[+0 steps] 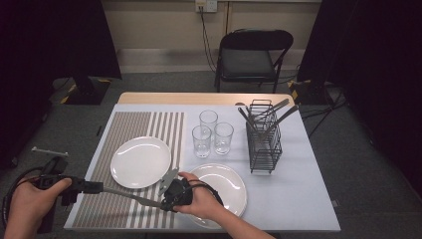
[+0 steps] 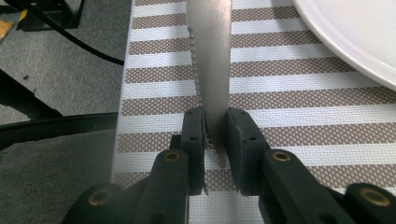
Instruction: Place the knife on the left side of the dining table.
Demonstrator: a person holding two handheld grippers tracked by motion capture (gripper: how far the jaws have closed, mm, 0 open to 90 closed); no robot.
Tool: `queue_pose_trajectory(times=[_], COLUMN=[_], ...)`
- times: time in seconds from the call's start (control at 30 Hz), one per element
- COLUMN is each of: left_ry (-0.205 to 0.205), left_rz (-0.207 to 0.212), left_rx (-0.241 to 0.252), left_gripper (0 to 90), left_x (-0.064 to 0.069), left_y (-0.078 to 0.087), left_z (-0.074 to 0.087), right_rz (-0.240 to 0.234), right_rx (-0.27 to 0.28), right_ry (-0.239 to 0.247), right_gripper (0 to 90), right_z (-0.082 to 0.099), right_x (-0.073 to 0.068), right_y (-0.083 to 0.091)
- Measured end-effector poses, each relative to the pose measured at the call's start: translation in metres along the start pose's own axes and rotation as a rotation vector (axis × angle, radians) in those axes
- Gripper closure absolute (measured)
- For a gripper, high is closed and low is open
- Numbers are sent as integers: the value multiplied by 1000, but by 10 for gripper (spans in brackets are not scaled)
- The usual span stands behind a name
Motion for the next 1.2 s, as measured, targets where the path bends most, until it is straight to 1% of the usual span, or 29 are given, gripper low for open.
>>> queue_pose_trajectory(times=[0.03, 0.07, 0.1, 0.13, 0.17, 0.23, 0.3, 0.33, 0.37, 0.4, 0.43, 0.6, 0.67, 0.7, 0.73, 0.8, 0.83, 0.87, 0.97, 1.03, 1.13, 1.2], left_ry=[0, -10, 1, 0, 2, 2, 20, 18, -9, -12, 0, 4, 2, -14, 1, 1, 5, -4, -9, 1, 2, -4], left_rz=[-6, -4, -7, -9, -22, -28, -27, -32, -43, -45, -48, -62, -66, -70, -75, -77, -78, -75, -80, -77, -81, -82], left_rx=[-4, -16, -6, -7, -15, -11, -20, -18, -28, -31, -27, -20, -31, -43, -28, -29, -23, -21, -17, -15, -14, -13], left_gripper=[765, 763, 761, 759, 756, 749, 743, 740, 738, 737, 735, 723, 721, 720, 718, 715, 714, 713, 709, 709, 707, 705], left_x=[-1, -2, -2, -4, -5, -6, -6, -7, -10, -11, -10, -11, -10, -12, -11, -11, -11, -11, -12, -12, -13, -14], left_y=[0, 1, 0, 0, -1, -2, -3, -3, -3, -3, -4, -6, -5, -5, -6, -6, -7, -7, -8, -8, -9, -9], left_z=[1, 2, 2, 3, 4, 5, 6, 6, 6, 6, 6, 6, 6, 6, 5, 5, 5, 5, 4, 5, 5, 5], right_rz=[6, 2, 9, 8, 8, 6, 3, 4, 2, 2, 2, 3, 4, 5, 4, 3, 4, 4, 4, 5, 4, 6], right_rx=[-6, -3, -9, -12, -12, -12, -13, -13, -11, -13, -12, -9, -11, -12, -10, -5, -6, -6, -11, -17, -18, -21], right_ry=[0, 9, 15, 13, 16, 16, 15, 16, 14, 15, 16, 12, 12, 12, 12, 12, 10, 12, 18, 18, 17, 20], right_gripper=[779, 778, 778, 776, 777, 777, 777, 778, 778, 778, 778, 778, 778, 778, 778, 779, 779, 780, 783, 786, 786, 786], right_z=[0, 0, 0, 0, 0, 0, 0, 0, 0, 0, 0, 1, 1, 1, 1, 2, 2, 2, 2, 3, 3, 3], right_x=[-1, -2, -2, -3, -3, -3, -3, -3, -3, -3, -3, -3, -3, -4, -3, -3, -3, -3, -3, -3, -3, -3], right_y=[0, 0, 0, 0, 0, 0, 0, 0, 0, 0, -1, -1, -1, -1, -1, -1, -1, -1, -1, 0, 0, 0])
Point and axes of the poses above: each handheld gripper's, and its own axes: y roughly backward along the jaws, z roughly out of its underside, x roughly to its right, the point moved 5 cm from there along -y, roughly forward along the jaws, and after that the axes turned 4 degrees about x, right-handed, at the moved point
